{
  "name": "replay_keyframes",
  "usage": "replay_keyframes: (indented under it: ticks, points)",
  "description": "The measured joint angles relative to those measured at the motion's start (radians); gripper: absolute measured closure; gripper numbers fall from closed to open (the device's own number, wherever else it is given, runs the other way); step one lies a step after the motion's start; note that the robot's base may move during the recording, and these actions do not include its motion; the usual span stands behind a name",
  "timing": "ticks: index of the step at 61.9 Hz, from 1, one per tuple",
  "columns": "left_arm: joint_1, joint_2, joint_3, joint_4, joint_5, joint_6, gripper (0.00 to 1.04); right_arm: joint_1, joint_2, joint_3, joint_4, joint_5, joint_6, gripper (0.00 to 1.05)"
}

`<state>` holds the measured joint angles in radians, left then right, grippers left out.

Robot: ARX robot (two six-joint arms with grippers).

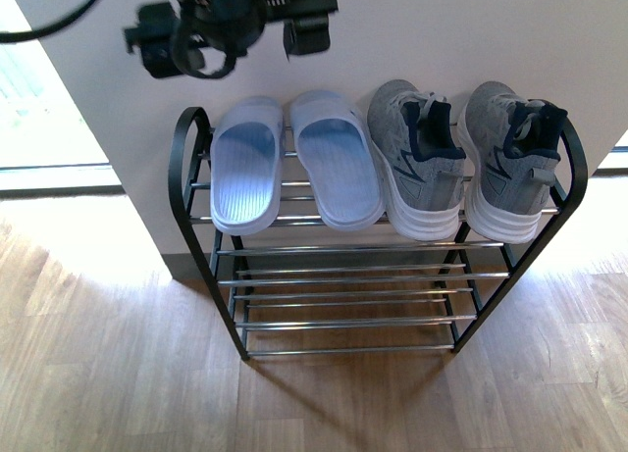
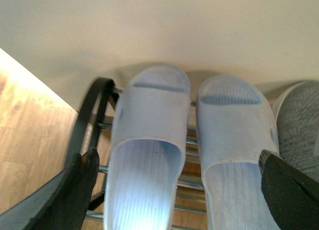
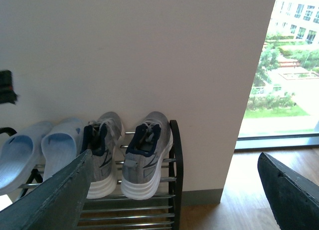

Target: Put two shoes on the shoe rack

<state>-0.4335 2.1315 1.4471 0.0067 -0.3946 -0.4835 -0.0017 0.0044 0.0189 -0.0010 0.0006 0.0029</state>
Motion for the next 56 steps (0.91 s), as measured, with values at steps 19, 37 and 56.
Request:
replay_keyframes:
  ticks: [19,37,56]
  points:
    - [0.005,-0.570,-0.502,0.064,-0.235,-0.035,0.09,0.000,0.000,0.000,0.000,0.000,0.000,0.09]
    - [0.003,-1.044,-0.771,-0.137,-0.416,-0.127,0.09,0.000,0.000,0.000,0.000,0.000,0.000,0.09]
    - [0.151,-1.229,-1.140,0.580,0.122,0.388,0.55,0.000,0.000,0.000,0.000,0.000,0.000,0.09]
